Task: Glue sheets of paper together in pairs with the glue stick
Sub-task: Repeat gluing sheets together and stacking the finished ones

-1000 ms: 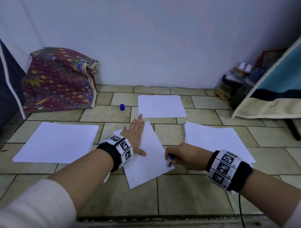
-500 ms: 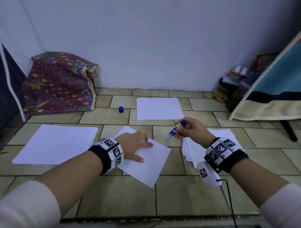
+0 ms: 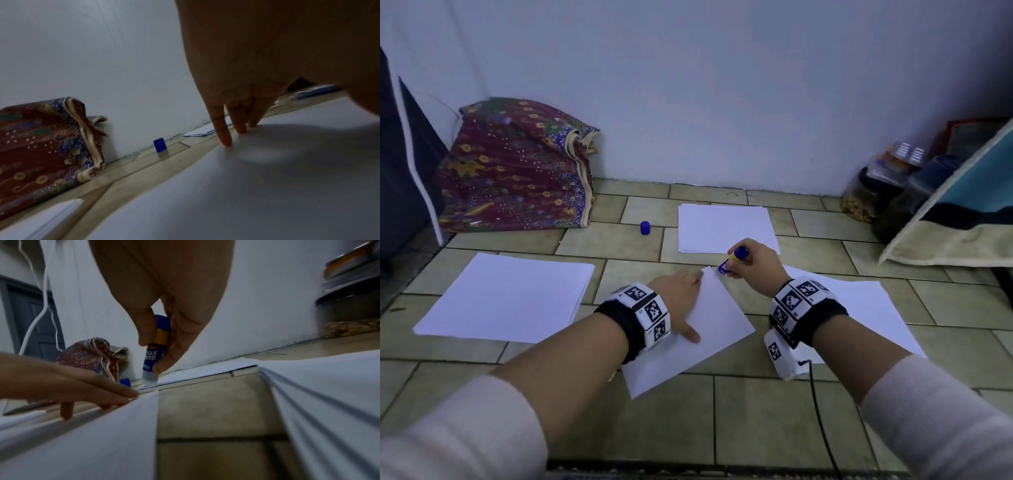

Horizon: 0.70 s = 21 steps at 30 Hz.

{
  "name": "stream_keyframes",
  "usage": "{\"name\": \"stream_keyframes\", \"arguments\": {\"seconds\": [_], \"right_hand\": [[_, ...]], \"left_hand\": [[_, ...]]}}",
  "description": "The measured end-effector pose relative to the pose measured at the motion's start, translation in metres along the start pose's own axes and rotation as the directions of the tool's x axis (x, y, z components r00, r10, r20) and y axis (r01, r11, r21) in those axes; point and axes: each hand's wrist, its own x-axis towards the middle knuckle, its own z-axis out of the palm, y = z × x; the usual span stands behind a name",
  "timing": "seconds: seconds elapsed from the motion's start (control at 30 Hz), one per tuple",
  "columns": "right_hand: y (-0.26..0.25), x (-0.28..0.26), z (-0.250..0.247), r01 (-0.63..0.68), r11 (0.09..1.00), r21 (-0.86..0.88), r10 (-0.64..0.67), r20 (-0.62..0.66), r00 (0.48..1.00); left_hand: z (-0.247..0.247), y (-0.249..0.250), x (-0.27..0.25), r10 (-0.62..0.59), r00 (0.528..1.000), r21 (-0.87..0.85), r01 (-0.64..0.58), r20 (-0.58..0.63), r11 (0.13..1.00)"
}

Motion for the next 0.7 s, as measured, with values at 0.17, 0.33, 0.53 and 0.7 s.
{"name": "stream_keyframes", "arguments": {"seconds": [0.17,0.33,0.53,0.7], "right_hand": [[-0.010,0.014,0.021,0.079,0.976,-0.202,-0.074,0.030,0.997],[-0.012,0.018,0.025,0.134,0.930,-0.341,-0.103,0.105,0.989],[-0.010,-0.001,0.006,0.228,0.858,-0.460,-0.113,0.264,0.958],[0.003,-0.024,-0.008,0.281,0.818,-0.502,-0.101,0.355,0.929]], "left_hand": [[-0.005,0.008,0.000,-0.089,0.996,-0.060,0.088,-0.009,0.994],[-0.006,0.008,-0.003,-0.098,0.995,-0.082,0.096,-0.024,0.992],[-0.002,0.006,0.000,-0.108,0.994,-0.099,0.105,-0.024,0.990],[0.000,0.005,0.003,-0.098,0.995,-0.074,0.095,-0.028,0.993]]}}
